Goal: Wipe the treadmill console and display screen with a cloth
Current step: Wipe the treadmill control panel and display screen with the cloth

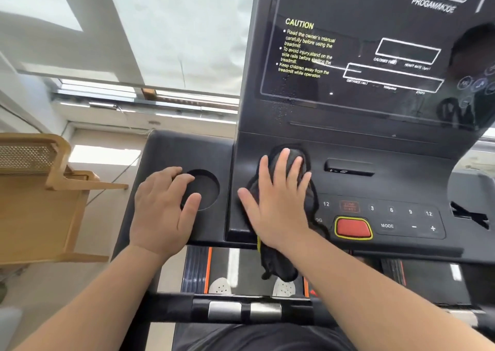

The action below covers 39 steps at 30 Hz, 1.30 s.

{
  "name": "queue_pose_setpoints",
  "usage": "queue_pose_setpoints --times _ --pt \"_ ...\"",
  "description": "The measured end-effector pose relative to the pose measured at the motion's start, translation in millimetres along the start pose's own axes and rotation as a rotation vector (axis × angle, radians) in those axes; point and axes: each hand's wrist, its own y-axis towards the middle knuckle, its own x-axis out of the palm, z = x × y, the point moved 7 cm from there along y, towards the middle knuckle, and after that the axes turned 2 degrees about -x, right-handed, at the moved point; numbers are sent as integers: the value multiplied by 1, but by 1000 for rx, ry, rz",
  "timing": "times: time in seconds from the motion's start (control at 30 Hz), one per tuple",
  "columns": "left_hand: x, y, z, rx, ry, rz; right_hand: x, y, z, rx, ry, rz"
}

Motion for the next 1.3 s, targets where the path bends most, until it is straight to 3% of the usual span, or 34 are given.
queue_pose_setpoints --times 0.07,0.2,0.27,0.33,0.47,0.6,0.7,0.83,0.97,1.17,1.3 --pt "-1 0 1 8 8 5 6 -1 -32 -121 -37 -13" --pt "-3 1 5 32 13 23 18 -32 -55 -563 -97 -58" --pt "-3 1 5 28 23 21 23 -48 -36 -623 -145 -66" --pt "-1 1 5 14 45 7 23 -55 -3 -554 -192 -67" --pt "0 1 7 11 67 -19 7 -44 68 -222 -139 -57" --pt "0 0 6 6 81 -33 -4 -15 64 34 -66 -13" --pt "0 -1 6 3 76 -37 -4 1 23 -29 -68 3" --pt "0 -2 6 9 80 -36 6 -5 -31 -332 -91 -52" --pt "0 -2 6 -1 79 -39 22 -46 -19 -485 -209 -33" --pt "0 -2 6 -9 85 -52 9 -61 73 -154 -163 1" --pt "2 -1 7 -10 93 -60 2 -29 69 52 -131 -49"
